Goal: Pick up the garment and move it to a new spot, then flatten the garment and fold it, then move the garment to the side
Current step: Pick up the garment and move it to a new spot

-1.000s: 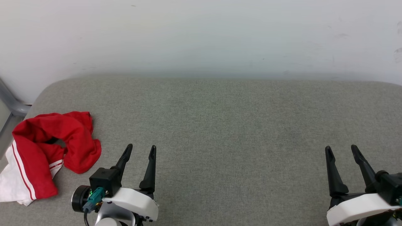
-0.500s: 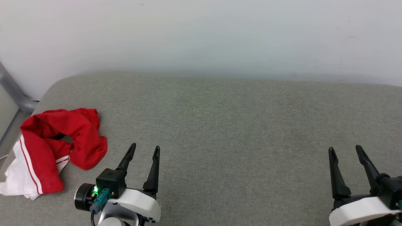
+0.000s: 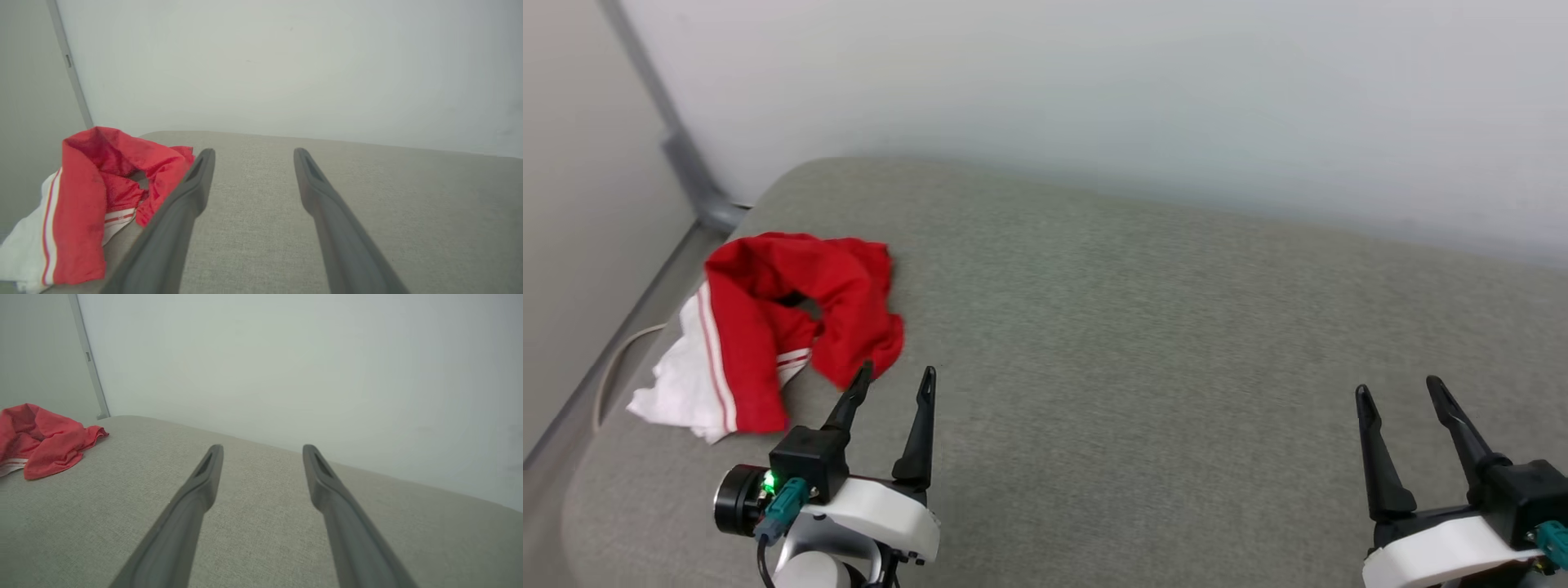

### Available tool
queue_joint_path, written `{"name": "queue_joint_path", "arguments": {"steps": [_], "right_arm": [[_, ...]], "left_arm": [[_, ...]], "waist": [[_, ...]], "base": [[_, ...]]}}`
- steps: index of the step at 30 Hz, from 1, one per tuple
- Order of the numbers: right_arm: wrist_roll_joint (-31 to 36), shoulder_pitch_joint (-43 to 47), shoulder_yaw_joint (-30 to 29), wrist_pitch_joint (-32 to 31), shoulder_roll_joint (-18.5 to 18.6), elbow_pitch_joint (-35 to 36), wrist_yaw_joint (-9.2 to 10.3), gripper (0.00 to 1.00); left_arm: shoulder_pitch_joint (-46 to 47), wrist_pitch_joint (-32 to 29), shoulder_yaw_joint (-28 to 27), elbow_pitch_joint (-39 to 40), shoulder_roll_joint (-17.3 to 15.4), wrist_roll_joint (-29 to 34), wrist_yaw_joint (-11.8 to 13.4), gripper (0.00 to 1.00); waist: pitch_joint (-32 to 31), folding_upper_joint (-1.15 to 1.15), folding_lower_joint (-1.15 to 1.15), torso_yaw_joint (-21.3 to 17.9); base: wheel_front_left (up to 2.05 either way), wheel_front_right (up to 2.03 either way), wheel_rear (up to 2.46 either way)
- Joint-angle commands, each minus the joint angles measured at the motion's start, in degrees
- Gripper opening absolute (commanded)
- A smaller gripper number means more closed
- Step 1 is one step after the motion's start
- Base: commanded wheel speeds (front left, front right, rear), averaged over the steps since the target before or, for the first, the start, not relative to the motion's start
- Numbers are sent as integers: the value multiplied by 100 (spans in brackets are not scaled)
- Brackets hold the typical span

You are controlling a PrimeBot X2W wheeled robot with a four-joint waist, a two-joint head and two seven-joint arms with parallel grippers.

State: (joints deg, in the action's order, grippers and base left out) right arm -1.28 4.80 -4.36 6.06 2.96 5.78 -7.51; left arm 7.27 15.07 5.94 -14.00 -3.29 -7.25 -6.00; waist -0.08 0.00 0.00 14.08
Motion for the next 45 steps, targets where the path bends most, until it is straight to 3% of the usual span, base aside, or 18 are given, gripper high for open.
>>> {"name": "queue_joint_path", "arguments": {"steps": [1,14,24,35,45], "right_arm": [[-4,-3,34,37,-14,-14,4,100],[13,-119,272,82,-13,-59,4,100],[96,-518,642,33,-11,-179,5,100],[152,-680,676,85,-11,-344,5,100],[213,-464,374,-48,-11,-99,5,100]], "left_arm": [[14,15,-31,-5,2,-26,-2,100],[8,14,-192,13,31,-75,-43,100],[-127,15,-495,272,41,-151,48,100],[-180,15,-536,394,47,-263,95,100],[787,-237,-450,-687,-72,-765,-79,100]], "waist": [[9,0,0,369],[-4,0,0,1482],[197,0,0,1619],[304,0,0,1671],[613,0,0,1691]], "base": [[0,0,0],[0,0,0],[0,0,0],[0,0,0],[0,0,0]]}}
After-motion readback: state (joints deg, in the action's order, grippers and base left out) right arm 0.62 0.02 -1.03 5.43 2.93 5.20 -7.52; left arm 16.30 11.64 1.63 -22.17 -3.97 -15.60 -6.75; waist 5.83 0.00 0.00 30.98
